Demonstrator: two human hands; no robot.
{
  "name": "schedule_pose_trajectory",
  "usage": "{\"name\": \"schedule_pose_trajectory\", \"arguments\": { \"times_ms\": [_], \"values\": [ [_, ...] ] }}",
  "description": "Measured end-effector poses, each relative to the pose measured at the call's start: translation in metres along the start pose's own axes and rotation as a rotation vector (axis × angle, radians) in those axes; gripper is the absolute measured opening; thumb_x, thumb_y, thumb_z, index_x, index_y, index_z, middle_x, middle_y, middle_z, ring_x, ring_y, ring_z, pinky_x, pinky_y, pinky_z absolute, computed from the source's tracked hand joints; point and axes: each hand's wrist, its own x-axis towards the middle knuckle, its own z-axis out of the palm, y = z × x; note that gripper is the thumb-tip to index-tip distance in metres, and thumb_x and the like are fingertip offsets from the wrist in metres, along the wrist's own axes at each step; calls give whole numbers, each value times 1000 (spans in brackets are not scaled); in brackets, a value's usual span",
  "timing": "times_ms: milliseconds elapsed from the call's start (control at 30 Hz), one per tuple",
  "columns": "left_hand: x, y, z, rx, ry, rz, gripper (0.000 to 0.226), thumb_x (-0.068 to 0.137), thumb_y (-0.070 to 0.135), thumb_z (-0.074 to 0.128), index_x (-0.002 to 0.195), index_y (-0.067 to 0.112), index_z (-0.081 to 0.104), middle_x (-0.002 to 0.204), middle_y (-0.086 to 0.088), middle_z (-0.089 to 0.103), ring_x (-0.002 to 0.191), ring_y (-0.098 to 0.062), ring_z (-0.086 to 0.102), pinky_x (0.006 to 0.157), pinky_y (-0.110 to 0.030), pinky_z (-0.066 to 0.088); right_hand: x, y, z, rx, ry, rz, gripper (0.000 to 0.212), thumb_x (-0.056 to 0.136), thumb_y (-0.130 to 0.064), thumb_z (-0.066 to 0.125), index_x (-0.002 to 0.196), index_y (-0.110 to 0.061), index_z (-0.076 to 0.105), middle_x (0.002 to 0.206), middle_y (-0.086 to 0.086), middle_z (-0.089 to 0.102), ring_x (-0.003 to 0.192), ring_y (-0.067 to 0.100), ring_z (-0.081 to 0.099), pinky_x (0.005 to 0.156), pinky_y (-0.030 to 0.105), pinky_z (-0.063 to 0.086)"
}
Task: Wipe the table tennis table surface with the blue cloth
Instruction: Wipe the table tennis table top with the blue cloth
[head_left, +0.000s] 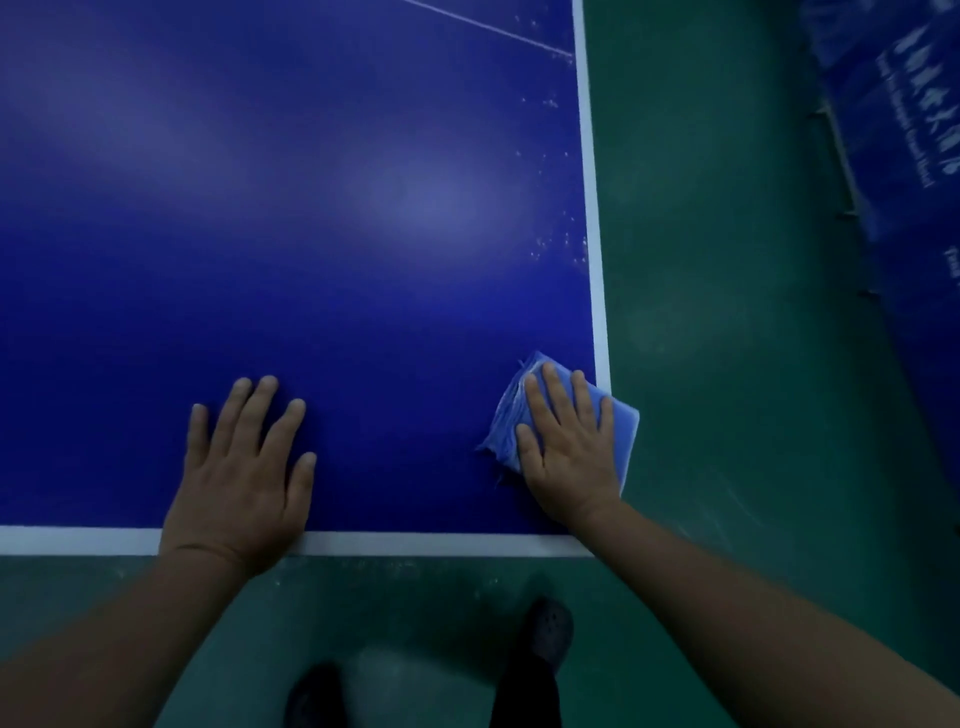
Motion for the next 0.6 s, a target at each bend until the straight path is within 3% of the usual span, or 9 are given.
{"name": "schedule_pose_trajectory", "arguments": {
  "times_ms": [100,200,400,500,600],
  "values": [
    [0,1,2,13,31,-27,65,98,47,25,147,10,44,162,-12,25,153,-24,10,123,-46,-3,38,1,-9,-10,-13,-119,64,98,-54,19,158,-30,13,165,-11,1,153,21,-4,121,56,3],
    [11,24,3,-49,142,-167,64,96,45,29,139,3,50,157,-18,34,150,-31,19,124,-47,-2,84,-4,-20,-34,-17,-265,64,99,-54,15,158,-31,10,166,-11,-3,153,20,-10,121,56,0],
    [68,158,26,-227,358,-619,64,93,40,32,141,-2,42,158,-22,27,151,-35,13,123,-49,0,160,-54,-36,-11,-61,-536,60,103,-48,14,159,-30,2,166,-9,-11,151,23,-19,118,57,-11],
    [99,207,35,-236,377,-700,66,94,40,32,145,-1,38,160,-21,24,151,-35,12,123,-49,1,190,-44,-42,-47,-85,-748,58,104,-46,15,159,-30,3,166,-9,-6,152,25,-14,119,57,-9],
    [115,223,41,-148,305,-689,66,97,42,28,150,3,34,163,-17,21,153,-31,8,124,-46,-3,268,5,-60,-57,-5,-634,62,99,-46,6,159,-29,10,166,-8,2,153,28,-1,120,59,0]
  ]
}}
